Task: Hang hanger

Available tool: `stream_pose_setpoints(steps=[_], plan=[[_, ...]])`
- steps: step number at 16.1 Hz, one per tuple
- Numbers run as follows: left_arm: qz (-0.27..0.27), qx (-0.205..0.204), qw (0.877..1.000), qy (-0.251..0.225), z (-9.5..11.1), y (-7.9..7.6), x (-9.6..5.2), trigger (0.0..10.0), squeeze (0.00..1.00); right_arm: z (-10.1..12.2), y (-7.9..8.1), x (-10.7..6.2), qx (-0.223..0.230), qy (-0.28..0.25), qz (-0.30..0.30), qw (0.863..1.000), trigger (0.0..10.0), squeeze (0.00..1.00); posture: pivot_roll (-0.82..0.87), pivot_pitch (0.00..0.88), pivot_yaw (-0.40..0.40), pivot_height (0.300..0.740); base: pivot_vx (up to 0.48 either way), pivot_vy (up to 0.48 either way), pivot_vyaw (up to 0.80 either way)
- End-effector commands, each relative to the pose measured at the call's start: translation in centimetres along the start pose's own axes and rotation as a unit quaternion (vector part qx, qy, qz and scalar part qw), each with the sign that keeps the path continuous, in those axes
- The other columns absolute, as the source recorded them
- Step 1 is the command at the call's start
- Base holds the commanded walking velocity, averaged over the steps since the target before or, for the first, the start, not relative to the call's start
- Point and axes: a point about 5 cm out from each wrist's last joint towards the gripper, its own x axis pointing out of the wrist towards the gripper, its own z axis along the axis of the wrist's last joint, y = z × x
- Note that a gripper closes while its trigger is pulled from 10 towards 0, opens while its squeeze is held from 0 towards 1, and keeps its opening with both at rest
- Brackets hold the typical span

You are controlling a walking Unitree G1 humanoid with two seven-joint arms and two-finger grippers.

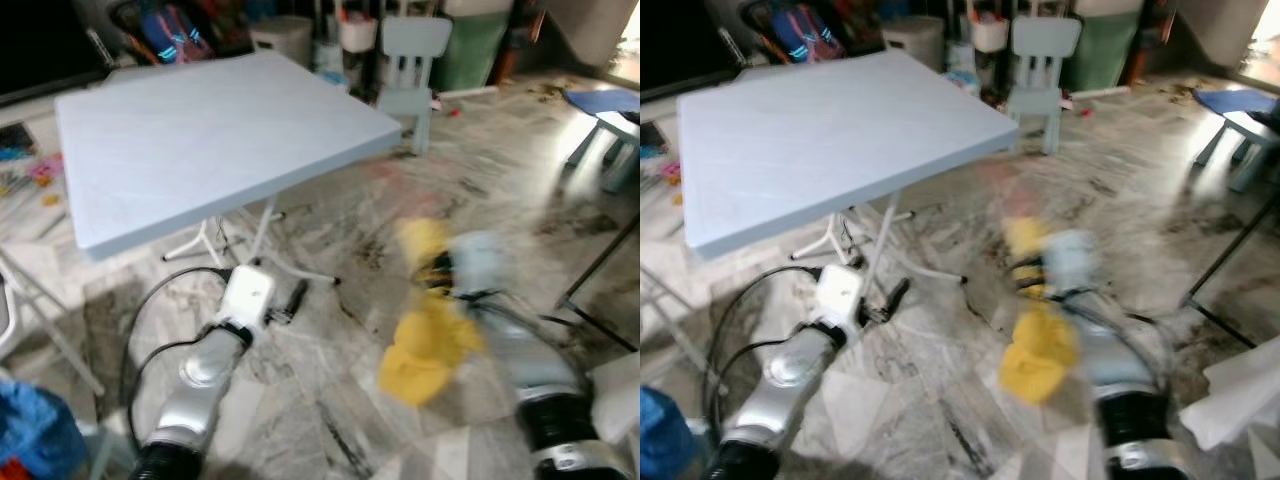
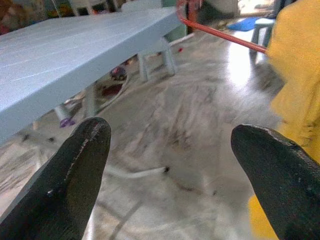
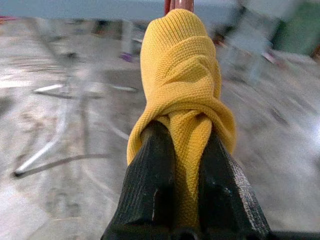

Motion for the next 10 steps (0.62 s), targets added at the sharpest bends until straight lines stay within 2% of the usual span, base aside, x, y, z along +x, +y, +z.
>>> stream_pose_setpoints(steps=[1, 3, 5, 7, 10], plan=[[-0.011, 0.0, 1.0, 0.004, 0.1, -0.8, -0.1, 10.0, 0.0, 0.9, -0.4, 0.0, -0.022, -0.023, 0.004, 0.999, 10.0, 0.0, 0.01, 0.048, 0.044, 0.74, 0.0, 0.0, 0.0], [-0.026, 0.005, 0.999, 0.027, -1.3, -1.4, -1.1, 10.0, 0.0, -0.2, 1.1, 0.3, -0.059, -0.002, 0.043, 0.997, 10.0, 0.0, 0.02, 0.038, 0.032, 0.74, 0.0, 0.0, 0.0], [-0.032, -0.016, 0.999, 0.023, -1.5, -2.0, -1.3, 10.0, 0.0, -0.1, 1.9, 0.4, -0.043, -0.005, 0.066, 0.997, 10.0, 0.0, 0.02, 0.031, 0.028, 0.74, 0.0, 0.0, 0.0], [-0.005, -0.046, 0.999, -0.001, -0.7, -2.2, -0.9, 10.0, 0.0, 0.3, 2.6, 0.3, 0.025, -0.03, 0.033, 0.999, 10.0, 0.0, 0.02, 0.029, 0.032, 0.74, 0.405, 0.0, 0.0], [0.047, -0.07, 0.996, 0.015, -1.2, -1.4, -0.6, 10.0, 0.0, 0.4, 2.9, -0.1, 0.04, -0.052, -0.015, 0.998, 10.0, 0.0, 0.01, 0.032, 0.042, 0.74, 0.442, 0.0, 0.0]])
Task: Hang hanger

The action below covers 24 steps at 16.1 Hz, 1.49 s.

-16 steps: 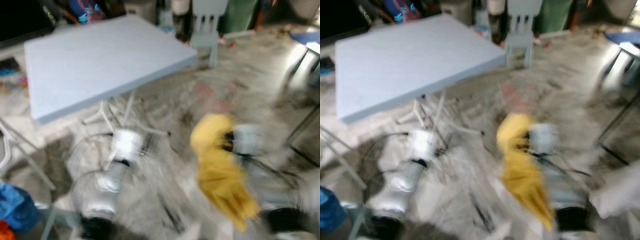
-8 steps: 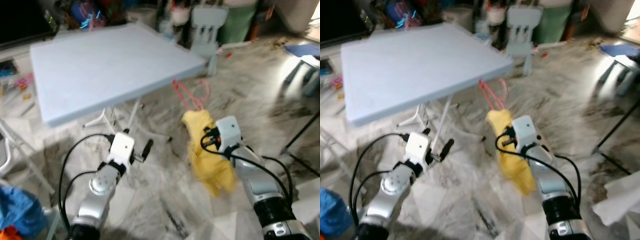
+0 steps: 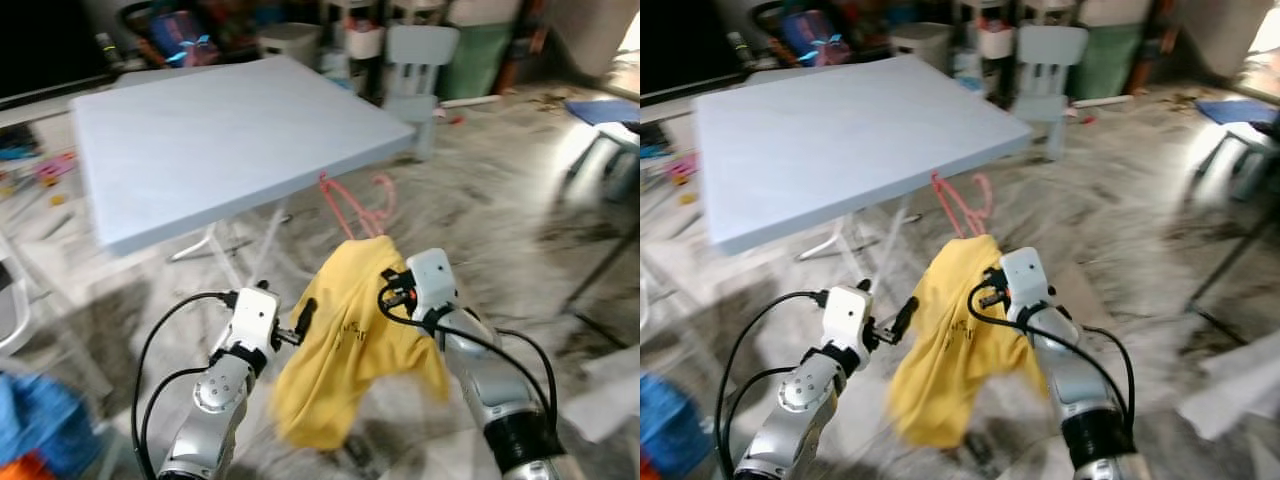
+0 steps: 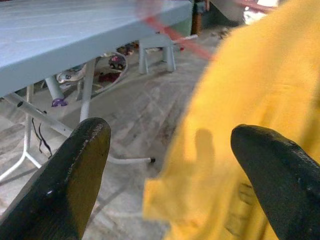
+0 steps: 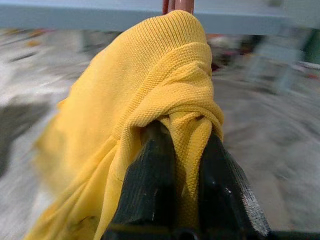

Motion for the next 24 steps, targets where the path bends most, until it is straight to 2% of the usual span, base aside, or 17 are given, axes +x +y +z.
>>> stream_pose_setpoints(steps=[1, 3, 5, 10, 15, 20, 24], plan=[[0.015, -0.001, 1.0, -0.007, 0.6, 0.4, 0.5, 10.0, 0.0, 1.7, -1.1, -0.2, 0.001, -0.043, -0.04, 0.998, 10.0, 0.0, 0.01, 0.036, 0.045, 0.74, 0.442, 0.0, 0.0], [0.017, -0.019, 1.0, -0.009, 0.7, 0.2, 0.7, 10.0, 0.0, 1.4, -1.8, -0.5, 0.008, -0.037, -0.064, 0.997, 10.0, 0.0, 0.0, 0.036, 0.045, 0.74, 0.441, 0.0, 0.0], [-0.001, -0.008, 1.0, -0.01, 0.7, -0.5, 0.8, 10.0, 0.0, 1.1, -2.0, -0.6, 0.018, -0.031, -0.067, 0.997, 10.0, 0.0, 0.0, 0.041, 0.043, 0.74, 0.441, 0.0, 0.0], [-0.014, 0.006, 1.0, -0.016, 0.8, -1.6, 0.8, 10.0, 0.0, 0.8, -1.7, -0.7, 0.017, -0.027, -0.062, 0.998, 10.0, 0.0, 0.01, 0.044, 0.035, 0.74, 0.0, 0.0, 0.0], [-0.002, 0.012, 1.0, -0.026, 1.2, -1.5, 1.1, 10.0, 0.0, 0.7, -1.3, -0.8, 0.004, -0.025, -0.039, 0.999, 10.0, 0.0, 0.01, 0.045, 0.028, 0.74, 0.0, 0.0, 0.0], [0.021, 0.018, 0.999, -0.024, 1.6, -1.4, 1.8, 10.0, 0.0, 1.1, -1.1, -0.6, 0.003, -0.029, -0.024, 0.999, 10.0, 0.0, 0.01, 0.049, 0.026, 0.74, 0.0, 0.0, 0.74], [0.02, 0.028, 0.999, -0.02, 1.5, -1.4, 1.8, 10.0, 0.0, 1.0, -1.2, -0.8, -0.026, -0.02, 0.009, 0.999, 10.0, 0.0, 0.01, 0.058, 0.017, 0.74, 0.0, 0.0, 0.8]])
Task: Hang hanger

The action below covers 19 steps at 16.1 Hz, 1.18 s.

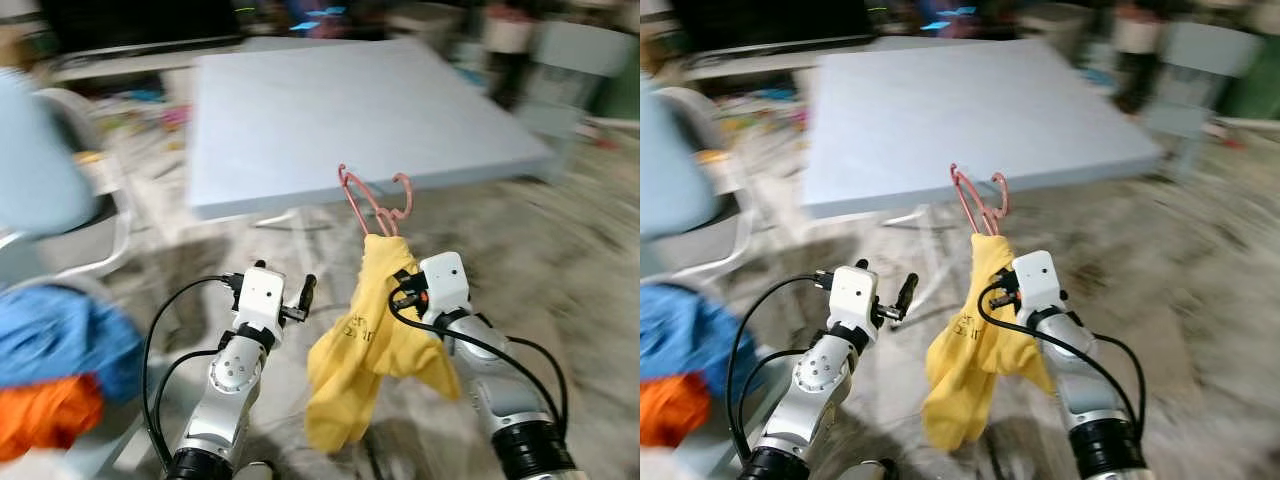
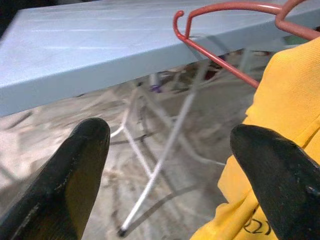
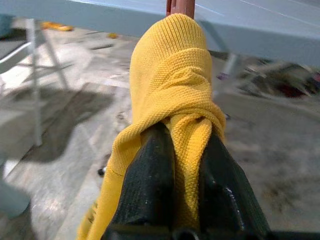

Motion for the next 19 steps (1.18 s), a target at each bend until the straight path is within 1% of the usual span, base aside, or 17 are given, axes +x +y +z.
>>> stream_pose_setpoints(steps=[1, 3, 4, 6, 7, 8, 9, 10, 11, 12, 13, 14, 15, 16, 17, 18, 19], plan=[[-0.005, 0.008, 1.0, 0.004, -0.1, -0.2, 0.0, 10.0, 0.0, 1.3, -0.4, 0.1, -0.018, -0.024, 0.005, 1.0, 10.0, 0.0, 0.01, 0.06, 0.015, 0.74, 0.0, 0.0, 0.8], [-0.007, 0.011, 1.0, 0.002, -0.1, -0.4, 0.0, 10.0, 0.0, 0.8, -1.2, -0.1, -0.039, -0.002, 0.034, 0.999, 10.0, 0.0, 0.0, 0.063, 0.011, 0.74, 0.0, 0.0, 0.0], [-0.018, 0.026, 0.999, -0.001, -0.1, -0.4, 0.0, 10.0, 0.0, 0.5, -1.7, -0.4, -0.057, 0.012, 0.058, 0.997, 10.0, 0.0, 0.0, 0.064, 0.009, 0.74, 0.0, 0.0, 0.0], [-0.031, 0.04, 0.999, -0.002, 0.0, -0.2, 0.1, 10.0, 0.0, 0.2, -2.1, -0.7, -0.079, 0.024, 0.083, 0.993, 10.0, 0.0, 0.0, 0.068, 0.008, 0.74, 0.0, 0.0, 0.0], [-0.046, 0.066, 0.997, -0.008, 0.3, 0.2, 0.2, 10.0, 0.0, -0.1, -2.5, -1.4, -0.105, 0.036, 0.12, 0.987, 10.0, 0.0, 0.0, 0.069, 0.009, 0.74, 0.0, 0.0, 0.0], [-0.049, 0.078, 0.996, -0.011, 0.6, 0.6, 0.3, 10.0, 0.0, -0.3, -2.8, -1.8, -0.112, 0.046, 0.146, 0.982, 10.0, 0.0, 0.01, 0.072, 0.009, 0.74, 0.0, 0.0, 0.0], [-0.049, 0.082, 0.995, -0.011, 0.6, 0.7, 0.4, 10.0, 0.0, -0.3, -2.9, -2.0, -0.12, 0.047, 0.156, 0.979, 10.0, 0.0, 0.01, 0.072, 0.009, 0.74, 0.0, 0.0, 0.0], [-0.051, 0.099, 0.994, -0.016, 0.9, 1.5, 0.7, 10.0, 0.0, -0.1, -3.6, -2.8, -0.144, 0.049, 0.184, 0.971, 10.0, 0.0, 0.0, 0.072, 0.009, 0.74, 0.0, 0.0, 0.0], [-0.063, 0.124, 0.99, -0.022, 1.3, 2.1, 0.9, 10.0, 0.0, 0.4, -4.7, -3.4, -0.179, 0.051, 0.207, 0.961, 10.0, 0.0, 0.0, 0.071, 0.01, 0.74, 0.0, 0.0, 0.0], [-0.07, 0.128, 0.989, -0.024, 1.4, 2.2, 1.0, 10.0, 0.0, 0.6, -5.1, -3.6, -0.183, 0.053, 0.215, 0.958, 10.0, 0.0, 0.0, 0.07, 0.01, 0.74, 0.0, 0.0, 0.0], [-0.082, 0.131, 0.988, -0.024, 1.4, 2.3, 1.1, 10.0, 0.0, 1.0, -5.3, -4.0, -0.196, 0.049, 0.239, 0.95, 10.0, 0.0, 0.0, 0.069, 0.012, 0.74, 0.0, 0.0, 0.0], [-0.123, 0.144, 0.982, -0.029, 1.3, 2.0, 0.9, 10.0, 0.0, 1.4, -5.4, -4.8, -0.22, 0.047, 0.281, 0.933, 10.0, 0.0, 0.0, 0.068, 0.013, 0.74, 0.0, 0.0, 0.0], [-0.157, 0.132, 0.978, -0.024, 1.1, 1.7, 0.7, 10.0, 0.0, 1.5, -5.7, -5.6, -0.232, 0.052, 0.315, 0.919, 10.0, 0.0, 0.0, 0.067, 0.013, 0.74, 0.0, 0.0, 0.0], [-0.172, 0.132, 0.976, -0.023, 1.0, 1.6, 0.6, 10.0, 0.0, 1.7, -5.8, -6.1, -0.234, 0.055, 0.337, 0.911, 10.0, 0.0, 0.0, 0.067, 0.013, 0.74, 0.0, 0.0, 0.0], [-0.191, 0.138, 0.971, -0.026, 1.0, 1.5, 0.4, 10.0, 0.0, 1.8, -5.9, -6.8, -0.231, 0.06, 0.369, 0.898, 10.0, 0.0, 0.0, 0.066, 0.014, 0.74, 0.0, 0.0, 0.0], [-0.225, 0.129, 0.966, -0.024, 0.9, 1.2, 0.1, 10.0, 0.0, 2.1, -5.9, -7.7, -0.225, 0.067, 0.408, 0.882, 10.0, 0.0, 0.0, 0.067, 0.014, 0.74, 0.0, 0.0, 0.0], [-0.248, 0.126, 0.96, -0.02, 0.8, 1.1, 0.1, 10.0, 0.0, 2.5, -6.0, -7.9, -0.222, 0.067, 0.425, 0.875, 10.0, 0.0, 0.0, 0.067, 0.014, 0.74, 0.0, 0.0, 0.0]])
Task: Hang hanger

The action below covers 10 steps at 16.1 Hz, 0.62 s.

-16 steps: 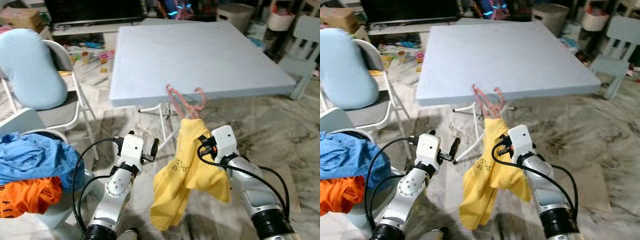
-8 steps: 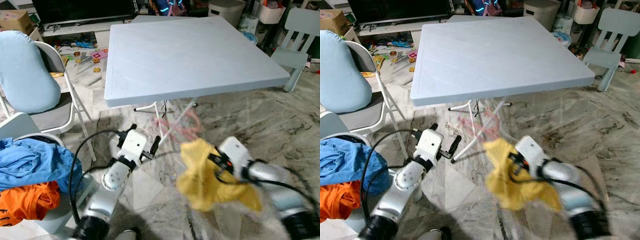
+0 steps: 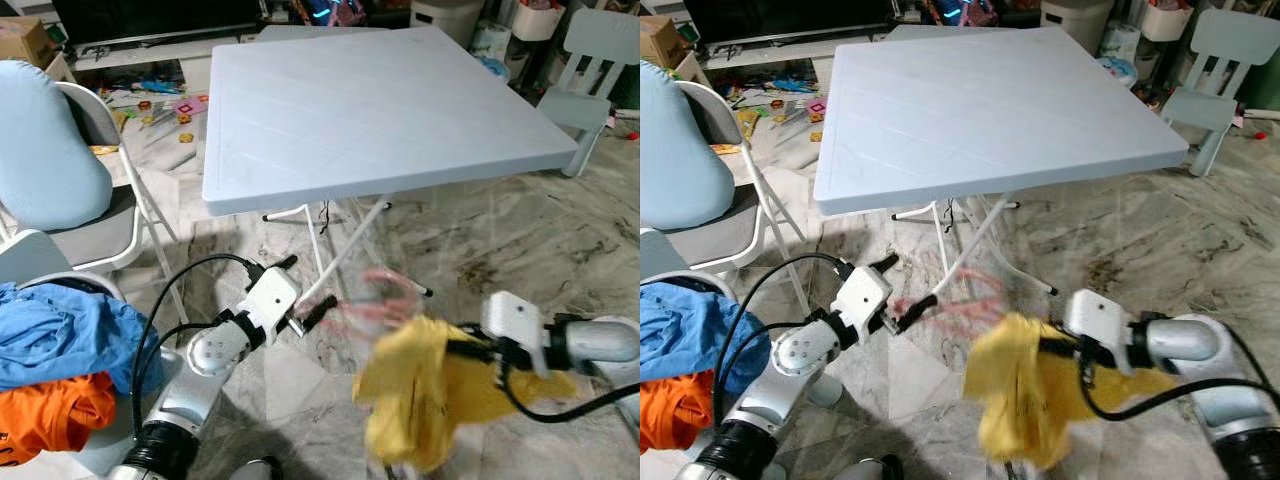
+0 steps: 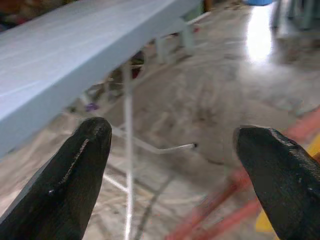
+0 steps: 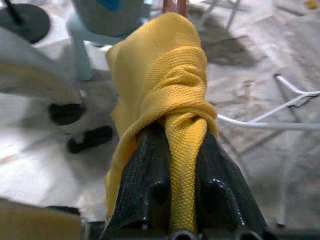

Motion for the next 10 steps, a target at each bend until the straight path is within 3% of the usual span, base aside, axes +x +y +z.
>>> stream_pose_setpoints(steps=[1, 5, 8, 9, 10], plan=[[-0.03, 0.002, 1.0, -0.003, 0.0, -0.4, 0.0, 10.0, 0.0, 1.4, 0.2, -0.4, -0.027, -0.022, 0.036, 0.999, 10.0, 0.0, 0.0, 0.067, 0.014, 0.74, 0.0, 0.0, 0.0], [-0.108, -0.06, 0.992, -0.01, 0.4, -0.8, -0.3, 10.0, 0.0, 0.8, -0.3, -0.7, -0.034, 0.0, 0.041, 0.999, 10.0, 0.0, 0.0, 0.069, 0.016, 0.74, 0.0, 0.0, 0.0], [-0.03, -0.052, 0.997, -0.048, 1.8, 1.4, 0.4, 10.0, 0.0, -0.7, -1.0, 0.7, -0.066, 0.052, -0.012, 0.996, 10.0, 0.0, 0.0, 0.071, 0.017, 0.74, 0.0, 0.0, 0.0], [-0.029, -0.084, 0.994, -0.066, 2.3, 1.5, 0.4, 10.0, 0.0, -0.6, -1.9, 1.4, -0.068, 0.051, -0.06, 0.995, 10.0, 0.0, 0.0, 0.075, 0.017, 0.74, 0.0, 0.0, 0.0], [-0.06, -0.088, 0.992, -0.065, 2.2, 0.9, 0.1, 10.0, 0.0, -0.4, -1.9, 1.5, -0.065, 0.039, -0.059, 0.995, 10.0, 0.0, 0.0, 0.075, 0.017, 0.74, 0.0, 0.0, 0.0]])
